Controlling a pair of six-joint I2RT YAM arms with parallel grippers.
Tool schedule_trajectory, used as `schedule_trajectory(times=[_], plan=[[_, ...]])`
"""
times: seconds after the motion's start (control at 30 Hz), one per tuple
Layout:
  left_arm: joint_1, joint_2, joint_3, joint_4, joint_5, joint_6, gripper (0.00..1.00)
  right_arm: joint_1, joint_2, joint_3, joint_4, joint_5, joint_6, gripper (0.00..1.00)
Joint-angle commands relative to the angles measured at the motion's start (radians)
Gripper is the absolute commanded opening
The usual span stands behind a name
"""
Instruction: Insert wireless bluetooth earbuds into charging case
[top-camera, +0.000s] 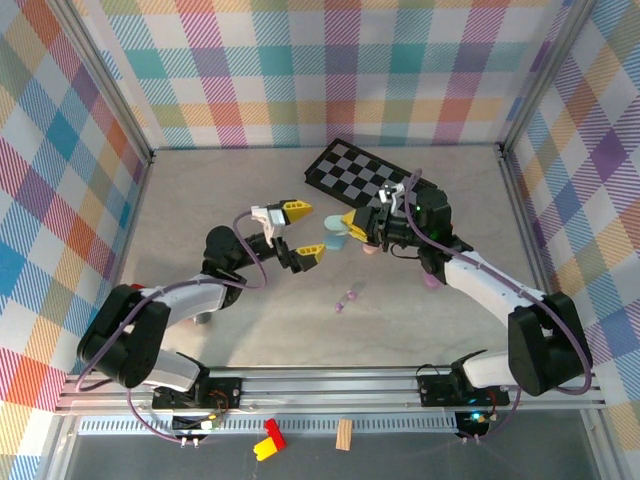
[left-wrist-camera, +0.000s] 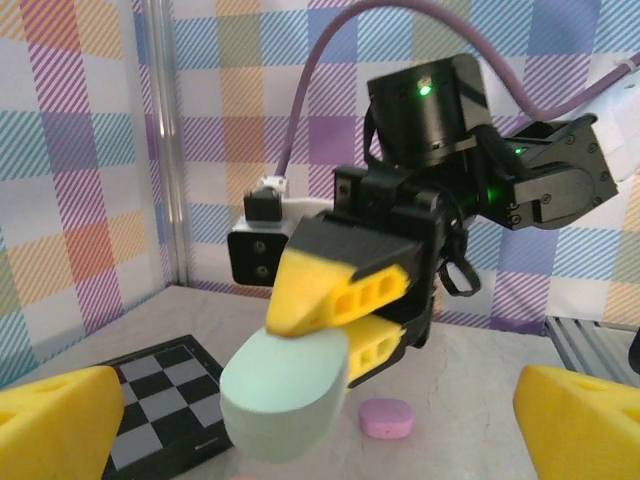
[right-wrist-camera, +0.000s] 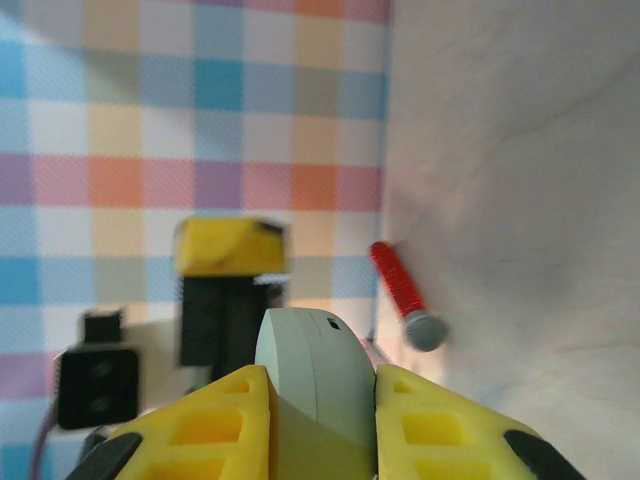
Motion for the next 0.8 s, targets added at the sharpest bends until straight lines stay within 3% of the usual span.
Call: schedule_trajectory(times=[0.0,0.27,0.53,0.77], plan=[[0.009,-0.092,-0.036,-0.128,-0.018,0.085,1.0,0.0,0.014,-0.004,-0.178,0.08,-0.207,0.21],[0.007,-0.284,-0.088,-0.5,-0.054,0.242,1.0,0.06,0.247,0.026,-0.215,0.142,-0.332,0.24],[0.003,-0.321,-0.149,-0.525,-0.054,0.217,1.0,0.088,0.403,0.031,-0.155,0.21,-0.326,0.24],[-0.005,-0.308,-0.138,-0.556,-0.064,0.229,1.0,0.089,0.346,0.034,-0.274,0.323,-0.41,0.58]])
